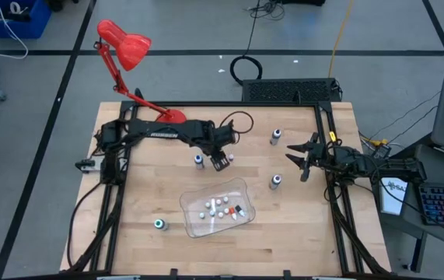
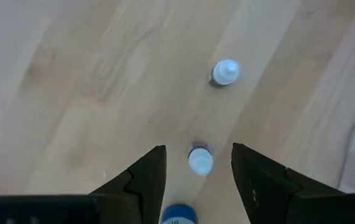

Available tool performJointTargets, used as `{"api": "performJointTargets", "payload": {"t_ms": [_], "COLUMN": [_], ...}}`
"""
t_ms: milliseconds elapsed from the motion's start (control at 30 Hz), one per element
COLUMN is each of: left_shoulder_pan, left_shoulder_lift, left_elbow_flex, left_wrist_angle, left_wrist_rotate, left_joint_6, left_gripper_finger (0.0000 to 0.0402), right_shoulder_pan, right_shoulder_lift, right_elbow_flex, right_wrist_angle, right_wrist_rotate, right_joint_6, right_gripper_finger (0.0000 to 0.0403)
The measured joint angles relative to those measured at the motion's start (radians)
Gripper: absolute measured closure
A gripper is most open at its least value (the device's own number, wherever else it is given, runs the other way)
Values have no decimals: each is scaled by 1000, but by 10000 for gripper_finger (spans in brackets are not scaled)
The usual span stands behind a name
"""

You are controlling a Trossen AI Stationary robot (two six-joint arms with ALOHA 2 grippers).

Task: Pick & Place food coloring
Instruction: Put the small purple food coloring into the bin

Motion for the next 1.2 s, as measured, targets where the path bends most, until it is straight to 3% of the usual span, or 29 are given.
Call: {"api": "performJointTargets", "payload": {"t_ms": [333, 1200], "left_shoulder_pan": [6, 4], "left_shoulder_lift": [0, 74], "left_elbow_flex": [-53, -55], "left_wrist_angle": [35, 53], "left_wrist_rotate": [9, 23], "left_joint_6": [-58, -69], "left_gripper_finger": [220, 220], "right_shoulder_pan": [0, 0], "right_shoulder_lift": [0, 7], "right_elbow_flex": [0, 0], "right_wrist_angle": [-1, 0], "right_wrist_rotate": [0, 0], "right_joint_6": [0, 0], "right_gripper_finger": [261, 261]}}
